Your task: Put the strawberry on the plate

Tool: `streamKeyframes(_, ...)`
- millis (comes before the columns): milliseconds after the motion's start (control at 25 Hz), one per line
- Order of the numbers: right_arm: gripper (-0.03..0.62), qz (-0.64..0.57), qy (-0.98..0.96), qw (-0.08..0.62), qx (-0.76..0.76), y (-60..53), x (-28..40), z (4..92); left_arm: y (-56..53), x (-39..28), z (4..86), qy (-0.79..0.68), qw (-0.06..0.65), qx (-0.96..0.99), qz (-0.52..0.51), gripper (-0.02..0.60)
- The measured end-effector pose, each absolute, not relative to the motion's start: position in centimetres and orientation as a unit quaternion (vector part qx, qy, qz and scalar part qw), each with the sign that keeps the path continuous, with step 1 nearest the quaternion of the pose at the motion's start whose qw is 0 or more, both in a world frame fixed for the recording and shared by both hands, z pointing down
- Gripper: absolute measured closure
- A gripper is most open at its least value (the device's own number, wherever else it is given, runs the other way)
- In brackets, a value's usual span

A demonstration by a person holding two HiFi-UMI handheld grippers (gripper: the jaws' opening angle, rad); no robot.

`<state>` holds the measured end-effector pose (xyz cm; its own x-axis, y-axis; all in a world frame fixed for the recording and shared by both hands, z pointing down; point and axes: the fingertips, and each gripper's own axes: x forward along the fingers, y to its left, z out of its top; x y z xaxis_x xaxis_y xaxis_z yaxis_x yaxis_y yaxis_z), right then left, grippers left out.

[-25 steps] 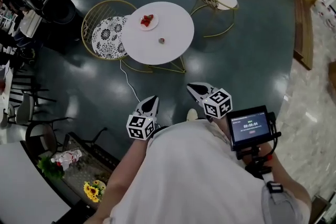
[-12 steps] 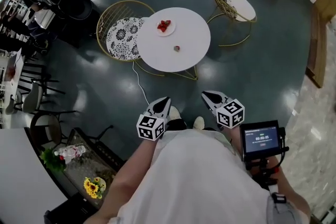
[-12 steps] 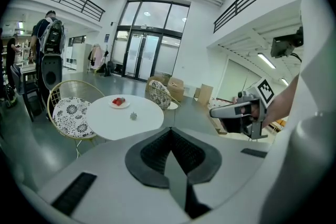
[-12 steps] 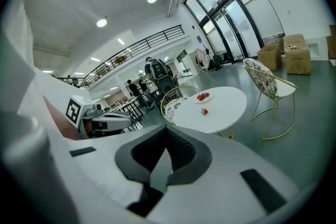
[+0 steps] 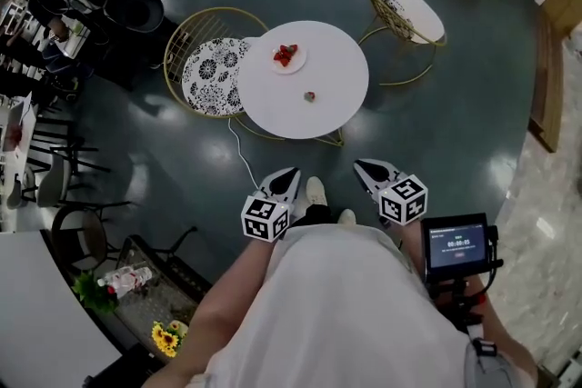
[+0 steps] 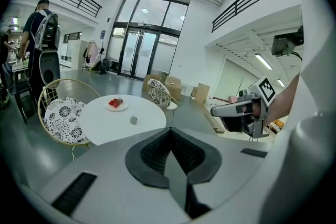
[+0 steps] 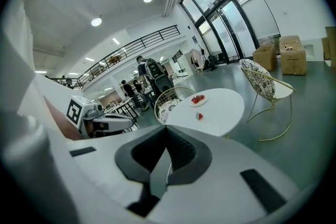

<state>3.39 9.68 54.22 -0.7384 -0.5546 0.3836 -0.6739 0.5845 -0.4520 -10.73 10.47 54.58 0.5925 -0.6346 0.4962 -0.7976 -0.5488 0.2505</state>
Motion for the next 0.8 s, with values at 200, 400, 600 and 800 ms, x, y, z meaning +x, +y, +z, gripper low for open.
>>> streamKeyframes(200,0.589,0.291,-0.878,0.102,0.365,6.7,3.1,53.9,7.6,-11.4,55.2,-0.399,0.234,0.868,0.178,0.575)
streamKeyframes(400,0.589,0.289,-0.871,0.109,0.382,4.9,2.4,53.4,5.1,-12.7,54.9,-0.382,0.23,0.877,0.18,0.575)
streamKeyframes(600,0.589,0.284,-0.863,0.109,0.403,2.8,2.0,52.0,2.8,-13.5,54.1,-0.368,0.231,0.884,0.176,0.575)
streamKeyframes(800,0.589,0.278,-0.858,0.115,0.417,1.0,1.4,51.5,0.9,-14.5,54.2,-0.354,0.231,0.889,0.174,0.575)
